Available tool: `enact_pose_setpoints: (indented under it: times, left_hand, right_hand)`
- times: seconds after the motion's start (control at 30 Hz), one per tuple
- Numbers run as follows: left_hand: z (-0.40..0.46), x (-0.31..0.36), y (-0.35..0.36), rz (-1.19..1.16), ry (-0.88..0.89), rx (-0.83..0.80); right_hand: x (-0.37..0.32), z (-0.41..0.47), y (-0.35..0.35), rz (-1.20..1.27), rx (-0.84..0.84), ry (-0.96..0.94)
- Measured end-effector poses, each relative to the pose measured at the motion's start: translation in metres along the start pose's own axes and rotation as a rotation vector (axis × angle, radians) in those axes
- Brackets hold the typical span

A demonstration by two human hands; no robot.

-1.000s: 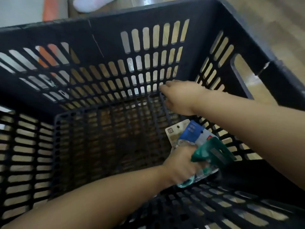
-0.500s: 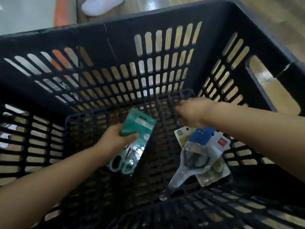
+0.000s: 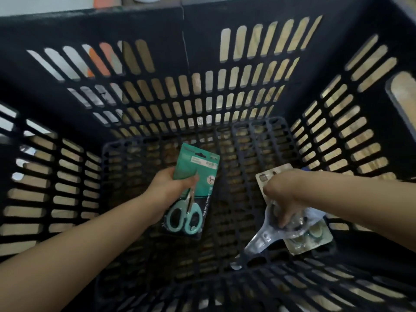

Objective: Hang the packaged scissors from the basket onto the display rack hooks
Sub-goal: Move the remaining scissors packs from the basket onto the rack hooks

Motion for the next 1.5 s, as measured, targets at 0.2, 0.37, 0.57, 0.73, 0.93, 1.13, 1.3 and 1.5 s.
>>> enact_pose_setpoints:
  times: [0.2, 0.37, 0.57, 0.73, 0.93, 1.13, 1.3, 1.5]
  left_hand:
    - [0.002, -0.001, -0.007, -0.015, 0.004, 0.007]
    - [0.006, -0.003, -0.019, -0.034, -0.008, 0.042]
    - [0.010, -0.007, -0.033, -0.023, -0.055, 0.115]
    - [0.009, -0.007, -0.035, -0.061, -0.047, 0.102]
    - [0.010, -0.008, -0.031, -0.084, -0.054, 0.088]
    - [0.007, -0.008, -0.025, -0.062, -0.044, 0.087]
    - [0.006, -0.008, -0.019, -0.054, -0.057, 0.082]
    - [0.006, -0.009, -0.018, -0.047, -0.068, 0.072]
  right_hand:
    - [-0.019, -0.012, -0.030, -0.266, 0.162, -0.023]
    - [-0.039, -0.001, -0.066, -0.582, 0.403, -0.007]
    - [-0.047, 0.022, -0.070, -0.711, 0.496, -0.032]
    - [-0.046, 0.021, -0.063, -0.664, 0.547, -0.074]
    - [-0.017, 0.007, -0.037, 0.137, 0.681, 0.033]
    - [-0.008, 0.022, -0.019, 0.782, 0.606, 0.165]
    - [-0.020, 0.036, -0.023, 1.067, 0.523, 0.194]
    - [-0.029, 0.038, -0.032, 1.214, 0.548, 0.225]
Point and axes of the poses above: each hand's wrist, its own z-axis towards the middle knuckle, its own y-axis out of the palm, x = y × z, the point moved 1 cm from there along z, towards the middle knuckle, and after that the axes turned 12 degrees about -x, right-handed, at the moved point
